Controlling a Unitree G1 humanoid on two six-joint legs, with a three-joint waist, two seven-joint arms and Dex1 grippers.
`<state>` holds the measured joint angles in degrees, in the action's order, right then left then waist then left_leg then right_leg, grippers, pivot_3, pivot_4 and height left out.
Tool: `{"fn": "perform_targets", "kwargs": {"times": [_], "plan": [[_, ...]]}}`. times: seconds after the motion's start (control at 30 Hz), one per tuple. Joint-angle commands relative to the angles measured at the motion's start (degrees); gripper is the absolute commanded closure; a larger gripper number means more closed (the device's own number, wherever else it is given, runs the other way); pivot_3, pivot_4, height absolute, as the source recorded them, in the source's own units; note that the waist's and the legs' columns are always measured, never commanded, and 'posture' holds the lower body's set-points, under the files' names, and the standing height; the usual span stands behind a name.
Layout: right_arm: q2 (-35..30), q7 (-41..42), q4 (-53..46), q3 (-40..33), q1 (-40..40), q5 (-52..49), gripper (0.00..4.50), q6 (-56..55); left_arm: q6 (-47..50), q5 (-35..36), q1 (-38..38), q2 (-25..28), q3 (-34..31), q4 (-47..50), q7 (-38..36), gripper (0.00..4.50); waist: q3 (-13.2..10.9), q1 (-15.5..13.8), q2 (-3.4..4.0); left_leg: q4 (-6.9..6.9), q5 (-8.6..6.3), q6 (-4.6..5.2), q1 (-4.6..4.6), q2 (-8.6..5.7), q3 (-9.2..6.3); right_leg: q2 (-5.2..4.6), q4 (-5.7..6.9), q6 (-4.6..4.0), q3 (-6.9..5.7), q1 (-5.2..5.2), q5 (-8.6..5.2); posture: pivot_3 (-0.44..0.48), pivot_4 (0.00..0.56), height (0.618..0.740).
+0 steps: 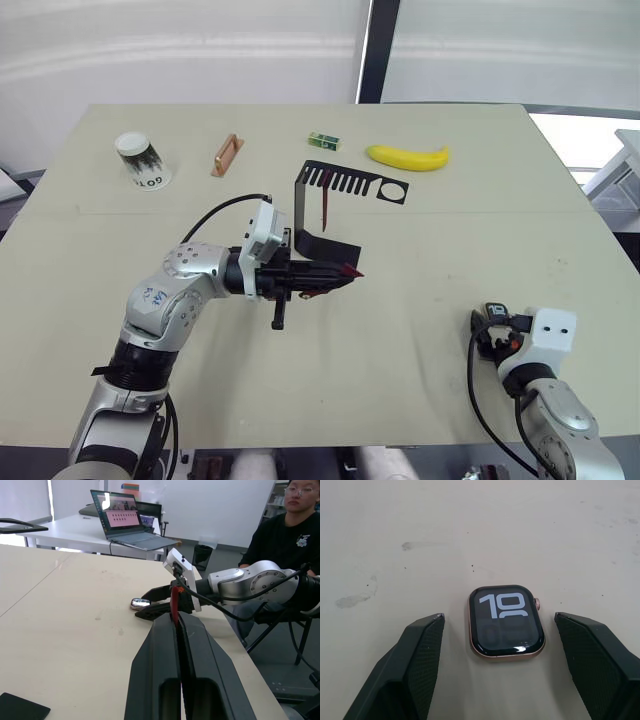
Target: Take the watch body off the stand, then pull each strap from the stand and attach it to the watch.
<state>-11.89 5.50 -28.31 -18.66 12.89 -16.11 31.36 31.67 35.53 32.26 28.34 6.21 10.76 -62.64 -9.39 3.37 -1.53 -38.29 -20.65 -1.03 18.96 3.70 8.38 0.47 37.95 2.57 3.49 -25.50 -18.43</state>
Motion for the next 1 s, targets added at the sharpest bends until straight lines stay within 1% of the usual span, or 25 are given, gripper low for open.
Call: {"fn": "perform_targets", "kwargs": {"times": [0.03,0.1,0.17,0.2,0.3,0.33,0.5,0.8,0.9,1.0], "plan": [[0.56,-1.33,1.01,0.41,0.38,0.92,0.77,0.84,-0.57,0.13,0.20,0.17,-0.47,1.99,0.04,4.50,0.00,0.01,0.00,0.00,0.00,0.00,0.00,0.00,0.00,0.00,0.00,0.00,0.00,0.00,0.00,0.000,0.150,0.740],[0.72,-1.26,0.96,0.32,0.32,0.96,0.77,0.89,-0.62,0.09,0.27,0.14,-0.48,1.91,0.06,4.50,0.00,0.03,0.00,0.00,0.00,0.00,0.00,0.00,0.00,0.00,0.00,0.00,0.00,0.00,0.00,0.000,0.150,0.740],[1.33,-1.41,0.76,-0.15,0.24,0.30,1.29,1.22,-0.63,0.07,0.29,0.10,-0.47,1.89,0.10,4.50,0.00,0.03,0.00,0.00,0.00,0.00,0.00,0.00,0.00,0.00,0.00,0.00,0.00,0.00,0.00,0.000,0.150,0.740],[1.87,-1.66,0.52,-0.64,0.15,-0.38,1.63,1.63,-0.62,0.08,0.30,0.08,-0.47,1.90,0.12,4.50,0.00,-0.01,0.00,0.00,0.00,0.00,-0.01,0.00,0.00,0.00,0.00,0.00,0.00,0.00,0.00,0.000,0.150,0.740],[2.41,-1.91,-0.25,-1.46,0.20,-0.69,2.91,2.46,-0.62,0.10,0.30,0.02,-0.49,1.89,0.19,4.50,0.01,-0.11,-0.02,0.00,0.00,0.00,0.00,0.00,0.00,-0.01,0.00,0.00,0.00,0.00,0.00,0.000,0.150,0.740],[2.22,-1.78,-0.52,-1.44,0.32,-0.48,2.99,2.54,-0.61,0.11,0.29,0.01,-0.49,1.90,0.21,4.50,0.01,-0.12,-0.02,0.00,0.00,0.00,0.00,0.00,0.00,0.00,0.00,0.00,0.00,0.00,0.00,0.000,0.150,0.740],[0.69,-0.40,-3.54,-2.05,0.44,-1.47,2.99,4.08,-0.59,0.19,-0.06,0.10,-0.60,2.10,0.34,4.50,0.01,-0.13,-0.02,0.00,0.00,0.00,0.01,0.00,0.00,-0.01,0.00,0.00,-0.01,0.00,0.00,0.000,0.150,0.740],[-8.12,3.52,-5.94,-4.87,-2.38,-5.99,2.99,10.77,-0.84,0.09,-0.48,0.32,-0.80,1.92,0.42,4.50,0.00,-0.01,0.00,0.01,0.00,0.00,0.00,0.00,0.01,0.01,0.01,0.00,0.01,0.00,0.00,0.000,0.150,0.740],[-12.10,6.09,-6.56,-5.18,-3.45,-8.52,2.99,14.80,-1.06,-0.13,-0.42,0.27,-0.73,1.73,0.43,4.50,0.00,-0.07,-0.01,0.01,0.00,0.00,0.01,-0.01,0.01,0.01,0.00,0.00,0.01,0.00,0.00,0.000,0.150,0.740],[-17.66,11.67,-7.26,-4.83,-4.67,-12.63,2.99,18.47,-2.86,-1.98,-0.24,0.48,-0.28,0.76,0.44,4.50,0.00,-0.14,-0.01,0.01,0.00,0.00,0.02,-0.01,-0.01,0.01,-0.01,0.00,0.00,0.00,0.00,0.000,0.150,0.740]]}}
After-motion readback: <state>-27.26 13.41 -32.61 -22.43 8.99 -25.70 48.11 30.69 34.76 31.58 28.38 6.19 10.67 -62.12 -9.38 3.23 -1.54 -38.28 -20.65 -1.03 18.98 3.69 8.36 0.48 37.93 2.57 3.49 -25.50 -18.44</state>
